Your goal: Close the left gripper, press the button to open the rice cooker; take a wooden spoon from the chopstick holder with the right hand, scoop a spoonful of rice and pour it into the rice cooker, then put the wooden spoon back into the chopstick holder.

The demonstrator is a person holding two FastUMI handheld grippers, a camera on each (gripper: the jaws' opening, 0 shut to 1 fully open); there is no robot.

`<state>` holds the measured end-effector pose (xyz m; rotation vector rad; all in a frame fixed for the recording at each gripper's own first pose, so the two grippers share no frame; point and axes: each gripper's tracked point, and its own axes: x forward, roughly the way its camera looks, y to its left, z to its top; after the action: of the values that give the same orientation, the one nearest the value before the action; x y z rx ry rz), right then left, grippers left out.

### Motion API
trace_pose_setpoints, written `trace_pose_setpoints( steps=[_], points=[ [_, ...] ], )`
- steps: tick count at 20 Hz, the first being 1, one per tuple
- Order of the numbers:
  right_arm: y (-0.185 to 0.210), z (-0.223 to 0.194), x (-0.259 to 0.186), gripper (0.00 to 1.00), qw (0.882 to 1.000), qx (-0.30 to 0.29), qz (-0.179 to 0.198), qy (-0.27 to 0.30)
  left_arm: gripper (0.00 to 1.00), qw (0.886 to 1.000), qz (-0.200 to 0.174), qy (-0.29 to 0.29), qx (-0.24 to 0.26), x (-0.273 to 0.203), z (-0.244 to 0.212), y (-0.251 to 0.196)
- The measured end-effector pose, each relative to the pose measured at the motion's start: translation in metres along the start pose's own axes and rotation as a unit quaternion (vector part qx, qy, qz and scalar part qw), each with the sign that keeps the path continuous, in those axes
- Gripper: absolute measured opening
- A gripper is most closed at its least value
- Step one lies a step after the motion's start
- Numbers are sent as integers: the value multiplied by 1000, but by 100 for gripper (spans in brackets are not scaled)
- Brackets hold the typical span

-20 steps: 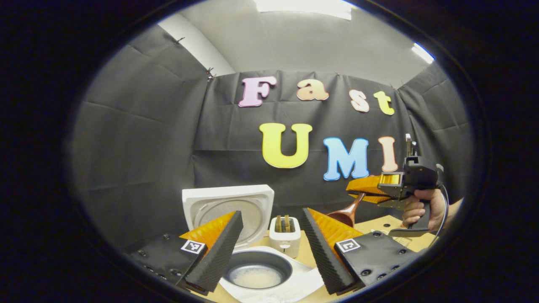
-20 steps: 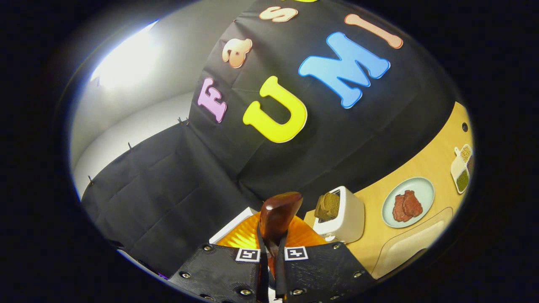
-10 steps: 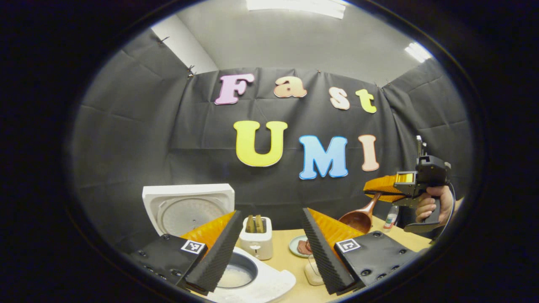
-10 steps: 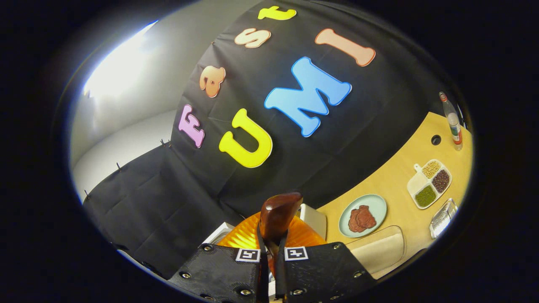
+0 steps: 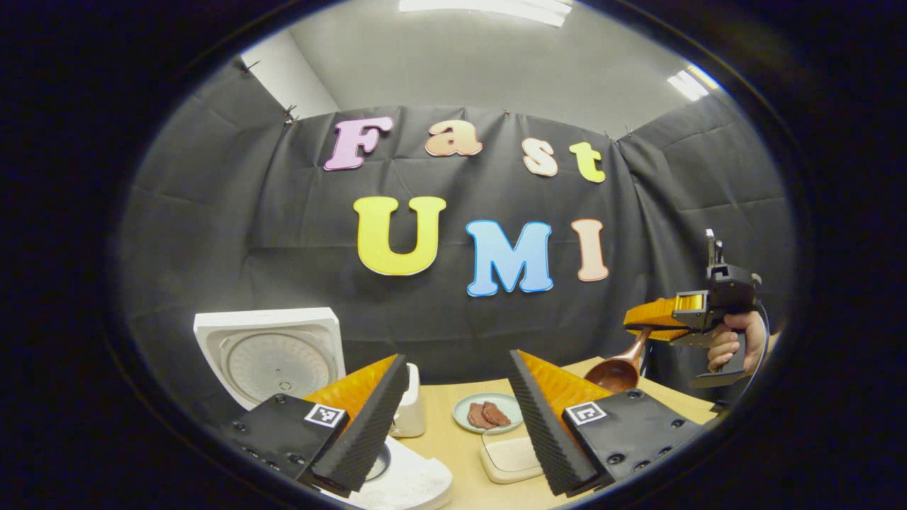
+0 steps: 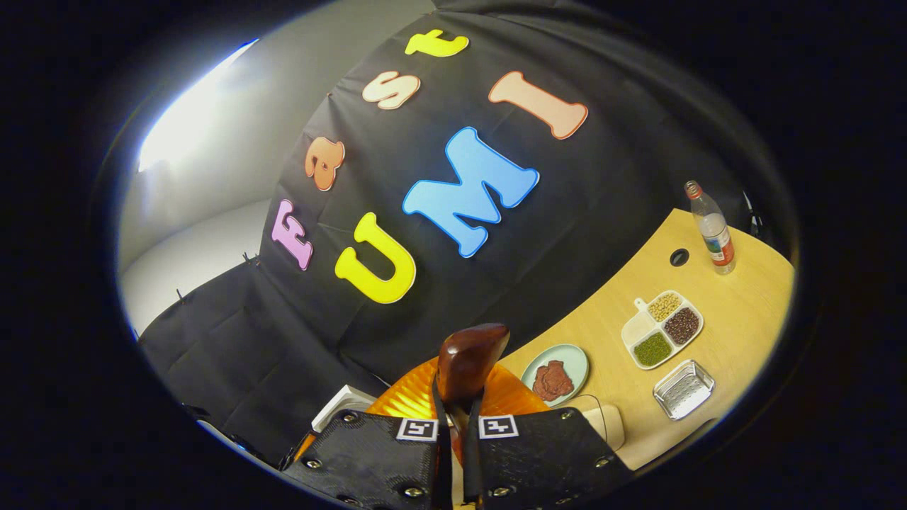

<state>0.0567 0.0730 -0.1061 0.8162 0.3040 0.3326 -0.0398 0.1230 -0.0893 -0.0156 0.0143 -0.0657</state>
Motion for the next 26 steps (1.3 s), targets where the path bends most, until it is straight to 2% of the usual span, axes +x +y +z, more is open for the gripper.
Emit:
trace_pose_setpoints(
  steps=[11,18,26],
  points=[
    [-61,40,-38,6,998,-23,-57,-24,97,1000,-24,2,14,17,11,-58],
    [-109,53,-41,6,992,-53,-109,-28,96,1000,-4,-3,19,15,17,-64],
    [-153,60,-28,6,985,-86,-151,-19,97,1000,6,14,25,22,10,-72]
  ],
)
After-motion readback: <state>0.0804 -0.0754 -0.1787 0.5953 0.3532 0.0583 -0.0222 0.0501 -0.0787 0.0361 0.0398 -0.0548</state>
